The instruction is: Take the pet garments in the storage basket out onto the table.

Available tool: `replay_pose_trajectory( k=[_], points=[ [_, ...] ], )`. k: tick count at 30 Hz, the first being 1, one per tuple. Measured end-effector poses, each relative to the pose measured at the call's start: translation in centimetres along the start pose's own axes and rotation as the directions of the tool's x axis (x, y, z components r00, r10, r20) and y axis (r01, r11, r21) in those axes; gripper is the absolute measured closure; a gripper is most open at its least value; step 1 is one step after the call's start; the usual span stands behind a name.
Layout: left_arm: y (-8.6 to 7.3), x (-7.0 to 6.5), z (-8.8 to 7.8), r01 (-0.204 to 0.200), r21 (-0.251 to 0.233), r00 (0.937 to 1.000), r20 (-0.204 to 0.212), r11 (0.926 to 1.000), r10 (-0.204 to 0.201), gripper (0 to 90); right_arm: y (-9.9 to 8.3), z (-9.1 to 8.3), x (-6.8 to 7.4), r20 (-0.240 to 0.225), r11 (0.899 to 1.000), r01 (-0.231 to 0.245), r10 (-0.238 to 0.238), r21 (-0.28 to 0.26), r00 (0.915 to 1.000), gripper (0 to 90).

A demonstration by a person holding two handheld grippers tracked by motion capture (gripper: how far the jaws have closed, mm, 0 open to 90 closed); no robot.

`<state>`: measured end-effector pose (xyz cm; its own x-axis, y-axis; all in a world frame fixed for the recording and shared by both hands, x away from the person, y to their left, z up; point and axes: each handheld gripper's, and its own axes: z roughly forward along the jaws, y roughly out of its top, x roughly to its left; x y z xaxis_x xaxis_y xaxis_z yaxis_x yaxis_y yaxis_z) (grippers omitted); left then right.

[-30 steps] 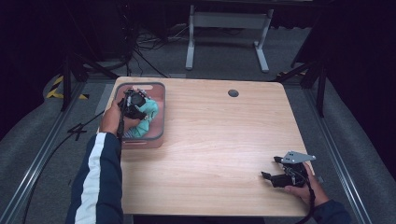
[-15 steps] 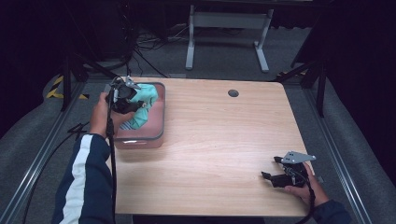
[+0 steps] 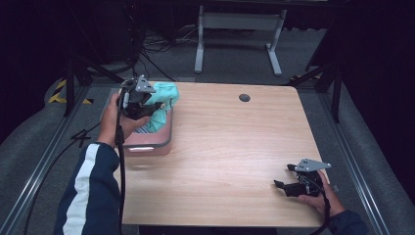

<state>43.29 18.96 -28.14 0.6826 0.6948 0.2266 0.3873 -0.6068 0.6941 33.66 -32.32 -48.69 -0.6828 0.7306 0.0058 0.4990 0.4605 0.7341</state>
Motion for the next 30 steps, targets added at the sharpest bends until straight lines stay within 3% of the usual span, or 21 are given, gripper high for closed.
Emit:
replay_pose_trajectory(
  k=[2,3,8,13,21,30],
  points=[
    [0.2,-0.4,0.0,-0.006,-0.006,1.0000,0.008,1.0000,0.006,76.5,0.0,0.0,0.0,0.000,1.000,0.000,0.000,0.000,1.0000,14.8],
    [0.8,-1.2,0.0,-0.036,-0.019,0.9990,0.027,0.9992,0.036,76.5,0.0,0.0,0.0,0.000,1.000,0.000,0.000,0.000,1.0000,14.8],
    [1.7,-2.8,0.2,-0.076,-0.027,0.9957,0.052,0.9967,0.077,76.6,0.0,0.0,0.0,0.000,1.000,0.000,0.000,0.000,1.0000,14.8],
    [2.9,-5.0,1.2,-0.124,-0.042,0.9871,0.097,0.9914,0.127,76.6,0.0,0.0,0.0,0.000,1.000,0.000,0.000,0.000,1.0000,14.9],
    [4.2,-8.0,4.1,-0.181,-0.031,0.9690,0.165,0.9830,0.184,76.7,0.0,0.0,0.0,0.000,1.000,0.000,0.000,0.000,1.0000,14.9],
    [4.7,-11.3,7.8,-0.239,0.008,0.9408,0.249,0.9710,0.229,76.7,0.0,0.0,0.0,0.000,1.000,0.000,0.000,0.000,1.0000,14.9]
  ],
)
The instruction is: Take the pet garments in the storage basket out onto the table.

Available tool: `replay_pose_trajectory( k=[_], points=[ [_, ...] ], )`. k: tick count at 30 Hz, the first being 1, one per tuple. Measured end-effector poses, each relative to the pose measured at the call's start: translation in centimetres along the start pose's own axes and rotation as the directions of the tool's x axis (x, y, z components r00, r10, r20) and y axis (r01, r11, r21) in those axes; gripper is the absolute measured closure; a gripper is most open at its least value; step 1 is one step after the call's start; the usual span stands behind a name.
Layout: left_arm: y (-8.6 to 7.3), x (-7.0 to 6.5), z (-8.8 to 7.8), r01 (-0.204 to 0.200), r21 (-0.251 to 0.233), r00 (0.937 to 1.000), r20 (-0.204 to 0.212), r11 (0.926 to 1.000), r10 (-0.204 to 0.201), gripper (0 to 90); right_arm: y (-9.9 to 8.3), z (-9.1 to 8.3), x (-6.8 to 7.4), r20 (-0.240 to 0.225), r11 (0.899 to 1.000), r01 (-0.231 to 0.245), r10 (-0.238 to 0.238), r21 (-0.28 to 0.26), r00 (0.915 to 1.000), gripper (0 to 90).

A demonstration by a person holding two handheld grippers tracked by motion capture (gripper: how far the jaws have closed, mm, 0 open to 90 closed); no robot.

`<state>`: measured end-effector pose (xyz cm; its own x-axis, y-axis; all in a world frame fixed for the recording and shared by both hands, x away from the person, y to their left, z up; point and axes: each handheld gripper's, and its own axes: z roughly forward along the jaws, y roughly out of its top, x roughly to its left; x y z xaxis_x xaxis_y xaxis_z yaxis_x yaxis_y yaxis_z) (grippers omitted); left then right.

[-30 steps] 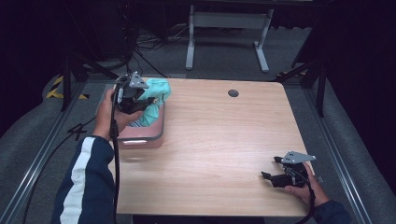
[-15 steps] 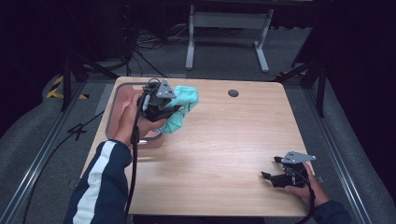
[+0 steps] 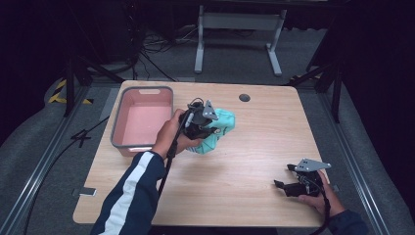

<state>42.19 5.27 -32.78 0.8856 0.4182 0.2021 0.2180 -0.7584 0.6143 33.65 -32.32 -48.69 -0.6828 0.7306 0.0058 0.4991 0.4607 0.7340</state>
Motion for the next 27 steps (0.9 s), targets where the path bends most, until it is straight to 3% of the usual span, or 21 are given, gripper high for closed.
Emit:
replay_pose_trajectory(
  k=[5,15,27],
  points=[
    [0.2,-1.0,2.2,-0.010,0.022,0.9987,0.049,0.9997,0.009,76.6,0.0,0.0,0.0,0.000,1.000,0.000,0.000,0.000,1.0000,14.9],
    [-1.0,-2.9,7.9,-0.027,0.129,0.9916,0.129,0.9913,0.011,76.5,0.0,0.0,0.0,0.000,1.000,0.000,0.000,0.000,1.0000,14.9],
    [-2.5,-4.9,11.5,-0.021,0.161,0.9816,0.191,0.9868,-0.010,75.5,0.0,0.0,0.0,0.000,1.000,0.000,0.000,0.000,1.0000,14.8]
  ],
)
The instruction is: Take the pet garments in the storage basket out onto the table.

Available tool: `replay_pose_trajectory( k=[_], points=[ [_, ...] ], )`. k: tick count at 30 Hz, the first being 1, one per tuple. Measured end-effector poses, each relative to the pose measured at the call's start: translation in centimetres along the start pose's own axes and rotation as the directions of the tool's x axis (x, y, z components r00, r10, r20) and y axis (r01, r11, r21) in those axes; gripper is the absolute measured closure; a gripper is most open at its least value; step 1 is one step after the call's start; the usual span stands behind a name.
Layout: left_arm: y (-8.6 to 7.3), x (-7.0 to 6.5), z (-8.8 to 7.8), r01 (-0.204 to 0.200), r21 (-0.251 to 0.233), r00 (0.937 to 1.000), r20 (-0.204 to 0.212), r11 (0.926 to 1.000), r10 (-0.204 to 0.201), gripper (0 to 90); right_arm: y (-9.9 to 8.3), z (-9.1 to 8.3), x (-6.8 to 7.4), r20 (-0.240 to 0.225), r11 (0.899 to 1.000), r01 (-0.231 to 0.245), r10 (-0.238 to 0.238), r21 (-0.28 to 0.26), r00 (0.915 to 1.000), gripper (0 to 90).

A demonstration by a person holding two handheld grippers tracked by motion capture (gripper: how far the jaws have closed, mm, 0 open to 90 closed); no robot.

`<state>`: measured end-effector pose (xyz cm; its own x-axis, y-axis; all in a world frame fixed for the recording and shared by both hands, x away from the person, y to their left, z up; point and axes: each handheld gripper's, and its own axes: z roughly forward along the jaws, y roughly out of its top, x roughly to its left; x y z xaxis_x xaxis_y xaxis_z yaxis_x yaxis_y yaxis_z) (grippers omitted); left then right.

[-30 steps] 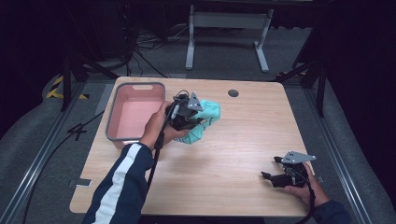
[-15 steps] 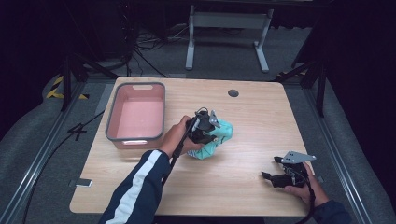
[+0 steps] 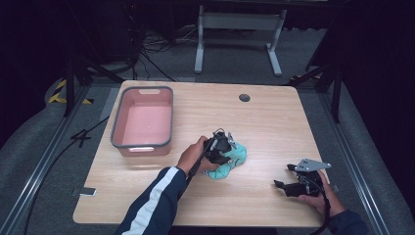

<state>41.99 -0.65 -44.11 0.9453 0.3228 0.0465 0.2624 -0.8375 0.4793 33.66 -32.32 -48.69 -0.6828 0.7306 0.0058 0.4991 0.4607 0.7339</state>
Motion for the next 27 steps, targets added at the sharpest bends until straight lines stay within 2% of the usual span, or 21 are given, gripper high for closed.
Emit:
replay_pose_trajectory(
  k=[6,9,11,14,16,17,19,21,27],
  points=[
    [-0.4,-0.1,0.6,0.026,-0.010,0.9994,0.023,0.9996,-0.026,72.6,0.0,0.0,0.0,0.000,1.000,0.000,0.000,0.000,1.0000,14.8],
    [-0.4,-0.2,0.3,0.031,-0.023,0.9991,0.029,0.9993,-0.030,70.2,0.0,0.0,0.0,0.000,1.000,0.000,0.000,0.000,1.0000,14.8],
    [-0.3,-0.1,-0.2,0.029,-0.024,0.9986,0.044,0.9993,-0.028,64.8,0.0,0.0,0.0,0.000,1.000,0.000,0.000,0.000,1.0000,14.9],
    [-0.3,-0.2,-0.8,0.019,-0.016,0.9992,0.035,0.9997,-0.018,53.2,0.0,0.0,0.0,0.000,1.000,0.000,0.000,0.000,1.0000,14.8],
    [-0.4,-0.4,-1.3,0.020,-0.034,0.9994,0.029,0.9992,-0.019,51.5,0.0,0.0,0.0,0.000,1.000,0.000,0.000,0.000,1.0000,14.9],
    [-0.4,-0.4,-1.7,0.025,-0.052,0.9994,0.026,0.9983,-0.024,42.4,0.0,0.0,0.0,0.000,1.000,0.000,0.000,0.000,1.0000,14.9],
    [-0.3,-0.5,-2.1,0.018,-0.065,0.9996,0.022,0.9977,-0.017,38.0,0.0,0.0,0.0,0.000,1.000,0.000,0.000,0.000,1.0000,14.9],
    [-0.3,-0.6,-2.4,0.013,-0.062,0.9999,0.001,0.9980,-0.013,30.6,0.0,0.0,0.0,0.000,1.000,0.000,0.000,0.000,1.0000,14.8],
    [-0.3,-0.7,-3.6,0.001,-0.071,0.9995,-0.031,0.9975,-0.003,23.5,0.0,0.0,0.0,0.000,1.000,0.000,0.000,0.000,1.0000,14.8]
  ],
)
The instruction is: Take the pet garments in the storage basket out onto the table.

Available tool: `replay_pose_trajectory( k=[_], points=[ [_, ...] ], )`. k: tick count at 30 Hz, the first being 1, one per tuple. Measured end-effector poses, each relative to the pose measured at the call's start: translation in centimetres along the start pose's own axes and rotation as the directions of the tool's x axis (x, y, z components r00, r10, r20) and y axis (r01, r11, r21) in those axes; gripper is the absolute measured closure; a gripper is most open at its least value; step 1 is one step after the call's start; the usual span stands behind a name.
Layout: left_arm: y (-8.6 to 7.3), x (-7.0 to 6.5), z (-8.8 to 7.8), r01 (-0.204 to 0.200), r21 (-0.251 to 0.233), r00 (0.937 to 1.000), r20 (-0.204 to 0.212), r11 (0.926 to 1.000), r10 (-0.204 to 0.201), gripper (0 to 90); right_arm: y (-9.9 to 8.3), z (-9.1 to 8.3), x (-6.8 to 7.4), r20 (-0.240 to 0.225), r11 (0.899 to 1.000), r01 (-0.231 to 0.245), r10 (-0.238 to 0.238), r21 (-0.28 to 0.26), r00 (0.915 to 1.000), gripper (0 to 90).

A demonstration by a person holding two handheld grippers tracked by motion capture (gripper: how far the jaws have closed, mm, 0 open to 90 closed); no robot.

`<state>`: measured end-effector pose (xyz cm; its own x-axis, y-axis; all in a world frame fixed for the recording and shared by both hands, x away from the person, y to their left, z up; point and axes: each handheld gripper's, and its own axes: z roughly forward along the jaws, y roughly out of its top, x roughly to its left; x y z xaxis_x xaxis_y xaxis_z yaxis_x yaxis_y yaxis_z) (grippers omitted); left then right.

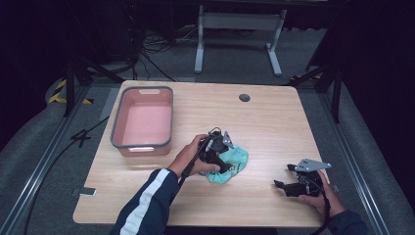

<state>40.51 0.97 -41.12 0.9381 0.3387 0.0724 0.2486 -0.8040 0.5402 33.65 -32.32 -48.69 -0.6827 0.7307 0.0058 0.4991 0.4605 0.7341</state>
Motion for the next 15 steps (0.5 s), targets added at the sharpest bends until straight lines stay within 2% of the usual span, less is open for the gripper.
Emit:
replay_pose_trajectory(
  k=[2,4,15],
  points=[
    [0.0,-0.1,-0.6,-0.014,-0.008,0.9995,-0.027,0.9999,0.013,22.9,0.0,0.0,0.0,0.000,1.000,0.000,0.000,0.000,1.0000,14.9],
    [-0.1,-0.2,-1.1,-0.012,-0.009,0.9992,-0.039,0.9999,0.012,23.0,0.0,0.0,0.0,0.000,1.000,0.000,0.000,0.000,1.0000,14.8],
    [-0.7,-0.9,-3.4,-0.069,-0.003,0.9922,-0.104,0.9976,0.068,21.6,0.0,0.0,0.0,0.000,1.000,0.000,0.000,0.000,1.0000,14.8]
  ],
)
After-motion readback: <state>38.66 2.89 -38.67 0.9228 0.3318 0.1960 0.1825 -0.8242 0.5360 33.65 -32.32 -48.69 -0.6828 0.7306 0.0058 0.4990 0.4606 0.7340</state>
